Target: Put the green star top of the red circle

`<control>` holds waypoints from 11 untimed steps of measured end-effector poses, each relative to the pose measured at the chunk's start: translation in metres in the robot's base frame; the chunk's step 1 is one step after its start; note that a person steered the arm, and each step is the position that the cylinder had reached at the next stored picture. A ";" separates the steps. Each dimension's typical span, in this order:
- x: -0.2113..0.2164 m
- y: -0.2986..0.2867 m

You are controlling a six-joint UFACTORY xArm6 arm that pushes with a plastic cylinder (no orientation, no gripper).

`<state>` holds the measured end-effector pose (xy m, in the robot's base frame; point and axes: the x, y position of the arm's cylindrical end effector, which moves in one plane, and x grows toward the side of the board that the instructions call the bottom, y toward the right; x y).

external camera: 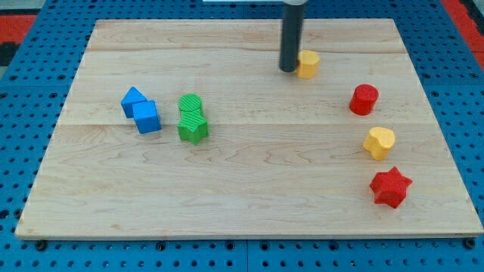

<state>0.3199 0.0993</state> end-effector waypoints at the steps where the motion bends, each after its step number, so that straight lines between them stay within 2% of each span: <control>1: 0.000 0.057; 2: 0.002 -0.007; 3: 0.076 -0.064; 4: 0.173 -0.071; 5: 0.186 -0.171; 6: 0.153 -0.209; 7: 0.102 -0.150; 8: 0.060 -0.119; 9: 0.048 -0.090; 11: 0.075 -0.097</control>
<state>0.3954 0.0018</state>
